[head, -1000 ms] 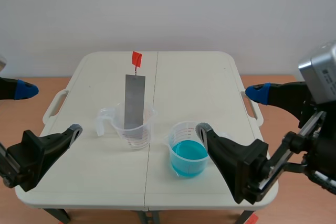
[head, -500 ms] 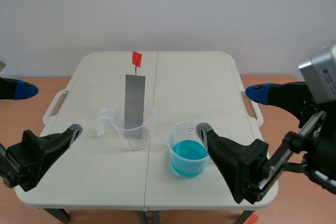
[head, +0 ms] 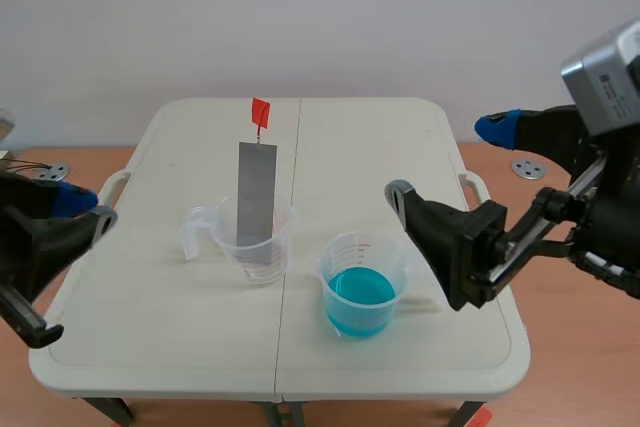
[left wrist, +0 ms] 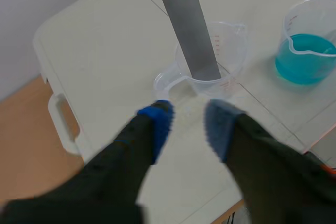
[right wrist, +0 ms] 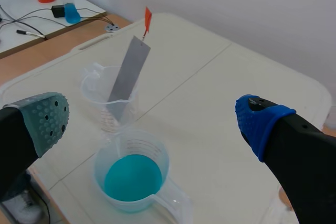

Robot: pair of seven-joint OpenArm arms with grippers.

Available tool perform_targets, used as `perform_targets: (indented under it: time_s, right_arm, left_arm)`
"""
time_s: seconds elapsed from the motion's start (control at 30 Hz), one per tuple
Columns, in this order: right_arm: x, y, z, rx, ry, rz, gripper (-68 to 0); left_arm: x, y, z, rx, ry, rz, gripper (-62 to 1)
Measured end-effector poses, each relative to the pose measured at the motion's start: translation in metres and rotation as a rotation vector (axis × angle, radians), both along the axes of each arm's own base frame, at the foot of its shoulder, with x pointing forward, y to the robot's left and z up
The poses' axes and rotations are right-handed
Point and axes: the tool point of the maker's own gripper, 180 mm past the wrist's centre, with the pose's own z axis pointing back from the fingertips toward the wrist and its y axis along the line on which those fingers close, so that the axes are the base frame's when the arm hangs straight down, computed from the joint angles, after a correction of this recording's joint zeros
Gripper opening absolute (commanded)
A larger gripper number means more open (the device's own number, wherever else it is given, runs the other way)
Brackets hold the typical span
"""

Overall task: Hold the metal plate by the orange handle, dip it into the blue solution, take it out and point at it, then put the plate back in the beaker on the left.
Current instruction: 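Lift the metal plate out of the left beaker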

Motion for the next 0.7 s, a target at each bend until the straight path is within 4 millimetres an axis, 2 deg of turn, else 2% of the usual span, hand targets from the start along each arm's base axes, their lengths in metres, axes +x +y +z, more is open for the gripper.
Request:
perform_targets:
  time_s: [0.1,0.2,0.3,0.53,0.7]
  right_arm:
    - [0.009,0.000,-0.003,-0.004,-0.004,0.015,-1.2]
    - [0.015,0.009,-0.006,0.001,-0.004,0.054,-1.2]
    - [0.023,0.015,-0.009,0.004,-0.002,0.071,-1.2]
    - [0.050,0.022,-0.018,0.008,0.019,0.077,-1.2]
    - [0.066,0.036,-0.021,0.026,0.031,0.098,-1.2]
  left_arm:
    - [0.000,0.001,-0.001,0.012,-0.001,-0.001,-59.0]
    - [0.000,0.004,-0.002,0.014,-0.004,0.018,-59.0]
    - [-0.010,0.008,-0.012,0.017,0.033,0.042,-59.0]
    - [-0.069,0.019,-0.058,0.085,0.227,0.072,-59.0]
    - [-0.126,0.030,-0.087,0.189,0.385,0.058,-59.0]
